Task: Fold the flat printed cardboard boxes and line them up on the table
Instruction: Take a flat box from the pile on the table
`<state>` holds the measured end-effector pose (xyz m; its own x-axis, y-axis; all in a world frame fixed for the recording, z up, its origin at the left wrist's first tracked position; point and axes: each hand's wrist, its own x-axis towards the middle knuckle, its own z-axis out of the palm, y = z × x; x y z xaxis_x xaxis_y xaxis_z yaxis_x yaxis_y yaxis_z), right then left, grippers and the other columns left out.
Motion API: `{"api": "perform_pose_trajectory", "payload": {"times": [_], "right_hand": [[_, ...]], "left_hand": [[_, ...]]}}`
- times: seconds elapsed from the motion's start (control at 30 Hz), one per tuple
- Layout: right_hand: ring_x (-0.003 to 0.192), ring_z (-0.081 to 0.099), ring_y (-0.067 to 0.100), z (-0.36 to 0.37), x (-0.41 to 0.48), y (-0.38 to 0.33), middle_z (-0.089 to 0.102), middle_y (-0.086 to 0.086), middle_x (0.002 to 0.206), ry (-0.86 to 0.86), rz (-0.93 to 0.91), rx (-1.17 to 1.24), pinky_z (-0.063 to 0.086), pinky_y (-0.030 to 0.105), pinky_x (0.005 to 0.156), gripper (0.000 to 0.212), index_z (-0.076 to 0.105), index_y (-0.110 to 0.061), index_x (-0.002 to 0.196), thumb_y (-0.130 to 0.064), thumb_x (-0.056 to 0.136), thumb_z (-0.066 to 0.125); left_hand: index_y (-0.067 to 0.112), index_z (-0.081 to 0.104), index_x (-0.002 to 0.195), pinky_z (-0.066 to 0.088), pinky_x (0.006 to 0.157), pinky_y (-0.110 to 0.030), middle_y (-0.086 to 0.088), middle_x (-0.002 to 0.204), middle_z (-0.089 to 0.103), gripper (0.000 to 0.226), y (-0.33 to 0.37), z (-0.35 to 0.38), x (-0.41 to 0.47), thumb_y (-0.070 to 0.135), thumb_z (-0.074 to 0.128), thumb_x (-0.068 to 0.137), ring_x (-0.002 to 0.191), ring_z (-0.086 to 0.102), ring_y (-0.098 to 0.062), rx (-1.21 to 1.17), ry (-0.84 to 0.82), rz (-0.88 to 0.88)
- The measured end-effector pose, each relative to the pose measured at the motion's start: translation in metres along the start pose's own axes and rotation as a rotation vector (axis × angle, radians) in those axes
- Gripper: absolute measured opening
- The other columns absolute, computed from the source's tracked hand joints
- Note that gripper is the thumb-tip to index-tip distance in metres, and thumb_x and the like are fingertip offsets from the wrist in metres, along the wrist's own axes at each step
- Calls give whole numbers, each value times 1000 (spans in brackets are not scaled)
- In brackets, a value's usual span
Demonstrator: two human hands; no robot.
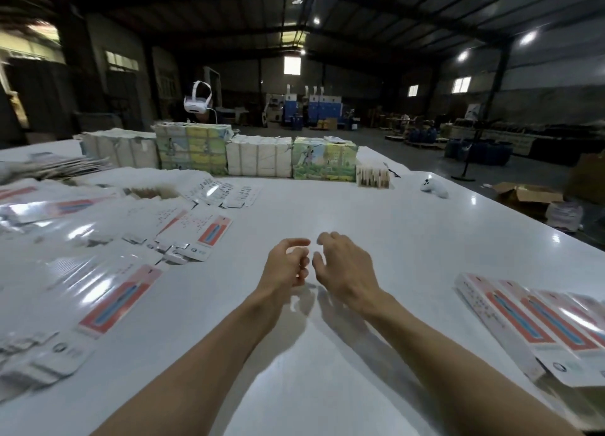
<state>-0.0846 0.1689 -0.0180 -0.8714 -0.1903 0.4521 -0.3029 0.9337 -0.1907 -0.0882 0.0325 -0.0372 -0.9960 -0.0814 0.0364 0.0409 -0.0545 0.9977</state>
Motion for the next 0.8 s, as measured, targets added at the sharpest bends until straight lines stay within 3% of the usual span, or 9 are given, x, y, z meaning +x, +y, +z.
{"api": "perform_pose_trajectory", "payload": {"times": [0.07, 0.13, 0.23, 0.4, 0.5, 0.63, 0.73, 0.8], "right_hand": [[114, 61, 22, 17, -3, -6, 66, 0, 121, -15, -27, 64, 52, 40, 89, 28, 58, -16, 129, -24, 103, 48], [113, 62, 21, 26, -6, -4, 67, 0, 120, -31, -64, 137, 52, 39, 89, 34, 57, -17, 134, -22, 102, 50], [108, 66, 18, 30, -6, 4, 69, -3, 117, -2, -92, 165, 54, 38, 89, 33, 59, -19, 134, -22, 101, 52], [94, 63, 14, 33, -4, 9, 67, -5, 103, 13, -25, 286, 50, 32, 84, 31, 61, -19, 130, -19, 101, 50], [87, 57, 12, 34, -2, 11, 63, -9, 95, 11, -2, 329, 43, 31, 78, 31, 62, -18, 128, -16, 100, 48], [90, 60, 14, 32, -1, 9, 64, -7, 96, -6, -10, 367, 48, 34, 80, 30, 63, -17, 127, -15, 101, 48], [90, 62, 15, 31, -1, 10, 65, -7, 96, -3, -9, 391, 51, 35, 82, 29, 64, -17, 126, -14, 101, 49], [90, 63, 16, 31, -2, 11, 66, -6, 97, 4, -6, 401, 49, 34, 80, 29, 65, -17, 125, -13, 101, 50]], "left_hand": [[17, 62, 122, 39, 41, -20, 2, 68, 58, 22, 2, -3, -2, 14, 52, 104, 48, 50, -9, 22, 49, -22], [23, 60, 122, 44, 45, -23, 2, 82, 67, 19, 4, -4, -5, 23, 54, 105, 57, 60, -8, 170, 102, -12], [27, 58, 124, 53, 67, -27, -2, 107, 70, 19, 12, -13, -4, 30, 56, 105, 86, 69, -16, 551, 187, 53], [15, 68, 118, 59, 92, -41, -8, 113, 74, 22, 40, -69, -4, 21, 55, 102, 102, 72, -27, 1008, 47, -47], [9, 68, 124, 55, 100, -42, -14, 123, 69, 27, 49, -114, -9, 15, 55, 101, 112, 66, -30, 1268, 134, -148], [11, 42, 145, 41, 113, -50, -20, 148, 38, 44, 56, -157, -18, 22, 53, 104, 138, 39, -39, 1539, 381, -297], [11, 31, 154, 31, 117, -55, -24, 160, 23, 64, 58, -181, -24, 28, 62, 100, 149, 23, -44, 1591, 493, -387], [11, 30, 154, 33, 117, -55, -24, 162, 22, 82, 57, -194, -28, 40, 75, 93, 148, 25, -43, 1555, 513, -461]]}}
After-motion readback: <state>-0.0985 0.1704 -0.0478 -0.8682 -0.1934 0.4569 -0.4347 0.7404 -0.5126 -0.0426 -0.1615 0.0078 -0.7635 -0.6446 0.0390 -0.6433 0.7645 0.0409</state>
